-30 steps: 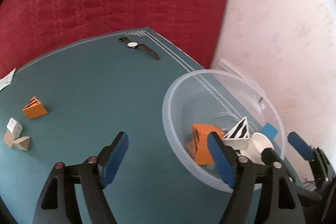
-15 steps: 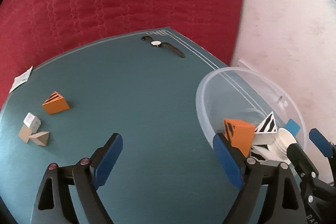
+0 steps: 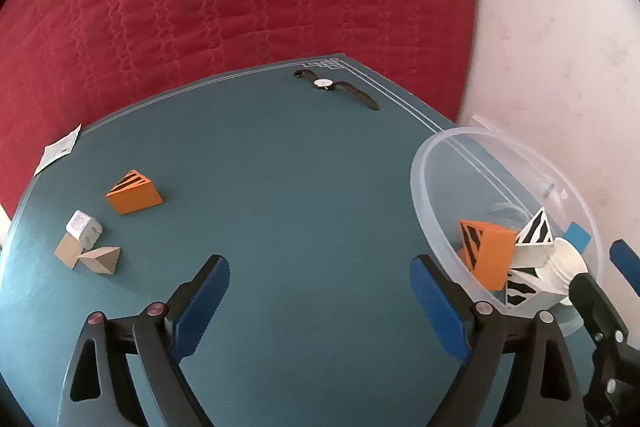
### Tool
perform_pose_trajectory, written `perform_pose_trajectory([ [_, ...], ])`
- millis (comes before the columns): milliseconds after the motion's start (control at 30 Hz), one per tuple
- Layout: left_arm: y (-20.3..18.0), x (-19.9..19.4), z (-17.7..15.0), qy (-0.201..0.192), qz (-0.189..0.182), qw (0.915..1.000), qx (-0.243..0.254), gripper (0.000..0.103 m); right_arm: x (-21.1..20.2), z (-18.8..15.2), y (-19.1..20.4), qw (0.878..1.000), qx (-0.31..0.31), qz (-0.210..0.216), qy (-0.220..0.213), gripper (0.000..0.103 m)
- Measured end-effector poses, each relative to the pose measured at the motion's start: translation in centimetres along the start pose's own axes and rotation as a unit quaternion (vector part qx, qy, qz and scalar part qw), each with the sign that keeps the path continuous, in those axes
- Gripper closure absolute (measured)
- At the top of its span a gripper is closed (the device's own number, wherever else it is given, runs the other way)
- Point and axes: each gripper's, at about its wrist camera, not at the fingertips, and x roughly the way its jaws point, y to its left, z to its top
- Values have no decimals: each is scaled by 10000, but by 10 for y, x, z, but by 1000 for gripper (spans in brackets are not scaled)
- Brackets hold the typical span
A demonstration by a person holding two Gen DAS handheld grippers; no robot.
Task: Organize rigid objects
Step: 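Withdraw both grippers from the bowl toward the remaining objects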
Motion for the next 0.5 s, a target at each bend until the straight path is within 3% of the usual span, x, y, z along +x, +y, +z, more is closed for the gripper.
perform_pose_trajectory([
  [500,51,-3,-9,75,166,9990,-412,5,-1,4,48,9985,-351,422,-73,28],
])
